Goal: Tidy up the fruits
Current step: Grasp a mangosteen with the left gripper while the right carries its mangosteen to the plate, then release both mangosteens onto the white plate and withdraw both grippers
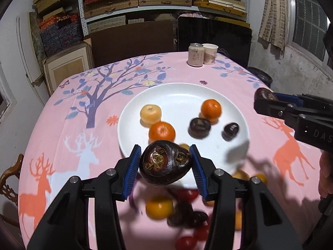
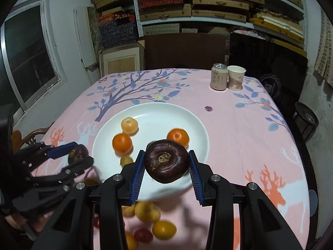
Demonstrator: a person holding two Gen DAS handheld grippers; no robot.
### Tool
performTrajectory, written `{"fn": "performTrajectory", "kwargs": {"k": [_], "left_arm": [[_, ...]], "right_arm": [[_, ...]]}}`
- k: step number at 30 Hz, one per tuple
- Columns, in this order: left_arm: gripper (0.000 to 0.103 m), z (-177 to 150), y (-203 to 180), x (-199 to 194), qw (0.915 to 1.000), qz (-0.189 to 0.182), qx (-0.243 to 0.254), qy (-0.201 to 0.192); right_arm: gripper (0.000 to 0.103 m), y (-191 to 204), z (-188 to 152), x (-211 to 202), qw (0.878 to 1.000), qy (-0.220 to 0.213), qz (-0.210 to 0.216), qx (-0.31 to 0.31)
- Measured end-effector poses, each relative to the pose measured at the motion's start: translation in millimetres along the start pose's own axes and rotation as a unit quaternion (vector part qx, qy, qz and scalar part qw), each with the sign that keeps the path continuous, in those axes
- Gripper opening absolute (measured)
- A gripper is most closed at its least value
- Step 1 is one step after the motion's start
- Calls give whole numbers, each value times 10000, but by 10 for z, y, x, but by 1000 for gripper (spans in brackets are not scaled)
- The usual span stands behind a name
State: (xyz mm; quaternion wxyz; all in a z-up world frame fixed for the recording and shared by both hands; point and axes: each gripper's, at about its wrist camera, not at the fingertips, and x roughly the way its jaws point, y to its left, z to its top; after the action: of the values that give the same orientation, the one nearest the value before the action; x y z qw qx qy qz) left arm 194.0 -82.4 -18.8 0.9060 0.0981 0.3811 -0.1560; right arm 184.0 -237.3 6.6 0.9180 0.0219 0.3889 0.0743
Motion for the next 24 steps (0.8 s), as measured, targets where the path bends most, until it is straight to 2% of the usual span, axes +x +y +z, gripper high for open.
{"fn": "performTrajectory", "kwargs": {"k": [7,11,13,14,16,18,24], "left_arm": [[47,205,71,640,9994,34,-46,350],[49,244,61,763,9995,17,-7,330],[68,253,36,756,9996,63,61,272],[71,249,27,723,9997,98,87,219],[73,231,10,620,9998,124,134,102],[76,204,19,505,9999,95,118,37],[78,-68,38,59,10000,20,75,3]], "right_arm": [[42,94,365,891,9987,490,7,-159],[42,156,408,1129,9974,669,-44,-272],[43,146,398,1115,9978,617,31,-229],[43,137,385,1081,9981,574,57,-222],[44,116,353,998,9984,509,65,-222],[49,94,323,892,9989,405,5,-228],[49,41,58,429,9996,275,73,-74]]}}
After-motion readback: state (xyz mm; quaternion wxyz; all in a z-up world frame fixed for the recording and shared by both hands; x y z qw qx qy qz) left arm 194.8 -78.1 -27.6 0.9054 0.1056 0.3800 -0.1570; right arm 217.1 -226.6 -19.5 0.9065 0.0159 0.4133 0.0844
